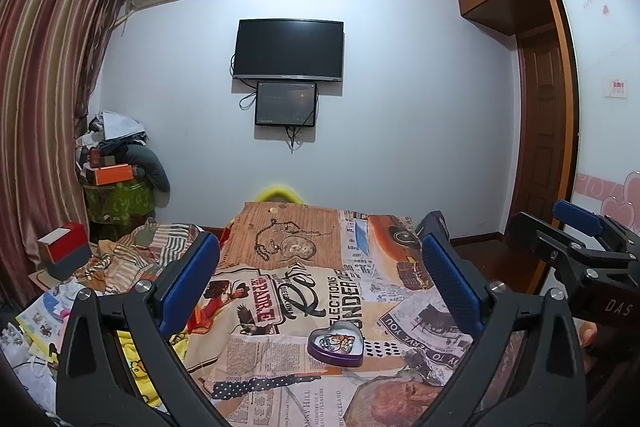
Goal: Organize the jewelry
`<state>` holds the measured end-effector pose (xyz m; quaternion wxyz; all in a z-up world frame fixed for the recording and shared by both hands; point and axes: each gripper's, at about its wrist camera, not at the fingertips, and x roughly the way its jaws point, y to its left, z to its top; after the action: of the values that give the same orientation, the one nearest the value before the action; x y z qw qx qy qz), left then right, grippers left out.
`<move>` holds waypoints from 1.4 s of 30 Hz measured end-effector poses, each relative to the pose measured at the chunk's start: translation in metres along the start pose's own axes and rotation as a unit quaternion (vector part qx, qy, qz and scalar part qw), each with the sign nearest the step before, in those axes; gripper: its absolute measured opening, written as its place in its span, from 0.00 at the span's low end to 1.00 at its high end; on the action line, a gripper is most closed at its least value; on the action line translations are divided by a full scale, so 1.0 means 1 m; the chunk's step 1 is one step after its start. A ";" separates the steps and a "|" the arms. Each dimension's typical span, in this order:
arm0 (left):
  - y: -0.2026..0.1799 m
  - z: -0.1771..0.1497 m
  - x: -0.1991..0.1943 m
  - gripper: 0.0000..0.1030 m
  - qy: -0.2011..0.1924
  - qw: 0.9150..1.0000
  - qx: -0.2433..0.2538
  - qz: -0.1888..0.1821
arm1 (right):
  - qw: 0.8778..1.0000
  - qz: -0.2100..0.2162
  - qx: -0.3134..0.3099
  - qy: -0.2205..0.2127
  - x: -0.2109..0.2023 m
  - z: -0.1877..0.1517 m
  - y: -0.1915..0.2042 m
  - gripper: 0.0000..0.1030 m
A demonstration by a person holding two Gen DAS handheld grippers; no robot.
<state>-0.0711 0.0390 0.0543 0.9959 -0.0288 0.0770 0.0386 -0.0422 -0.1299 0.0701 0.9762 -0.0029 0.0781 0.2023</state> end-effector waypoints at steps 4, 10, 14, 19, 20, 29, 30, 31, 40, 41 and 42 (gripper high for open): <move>-0.002 0.000 0.000 0.99 0.002 1.000 0.001 0.000 | 1.000 0.000 0.002 0.003 -0.001 -0.001 0.000 1.00; -0.001 0.000 0.002 0.99 0.004 1.000 -0.001 0.001 | 1.000 0.000 0.002 0.006 -0.001 0.001 -0.001 1.00; -0.002 0.000 0.003 0.99 0.004 1.000 -0.001 0.001 | 1.000 0.000 0.003 0.007 -0.002 0.001 -0.001 1.00; -0.002 0.000 0.002 0.99 0.004 1.000 -0.001 0.001 | 1.000 0.001 0.003 0.011 -0.003 0.001 0.000 1.00; -0.002 0.000 0.003 0.99 0.005 1.000 -0.001 0.000 | 1.000 0.000 0.003 0.012 -0.002 0.001 0.001 1.00; -0.004 -0.003 0.011 0.99 0.013 1.000 -0.003 -0.007 | 1.000 -0.001 0.005 0.019 -0.001 0.001 0.000 1.00; -0.003 -0.003 0.011 0.99 0.013 1.000 -0.003 -0.009 | 1.000 -0.001 0.005 0.019 -0.001 0.001 0.000 1.00; -0.003 -0.004 0.012 0.99 0.015 1.000 -0.003 -0.010 | 1.000 -0.001 0.005 0.019 -0.001 0.001 0.000 1.00; -0.005 -0.004 0.012 0.99 0.015 1.000 0.006 -0.015 | 1.000 0.000 0.006 0.019 -0.001 0.002 0.000 1.00; -0.005 -0.005 0.012 0.99 0.015 1.000 0.006 -0.017 | 1.000 -0.001 0.006 0.019 -0.001 0.002 -0.001 1.00; -0.005 -0.005 0.012 0.99 0.016 1.000 0.006 -0.017 | 1.000 -0.001 0.006 0.019 -0.001 0.002 0.000 1.00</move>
<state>-0.0600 0.0341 0.0476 0.9952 -0.0243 0.0923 0.0209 -0.0426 -0.1307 0.0719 0.9747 -0.0007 0.0980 0.2011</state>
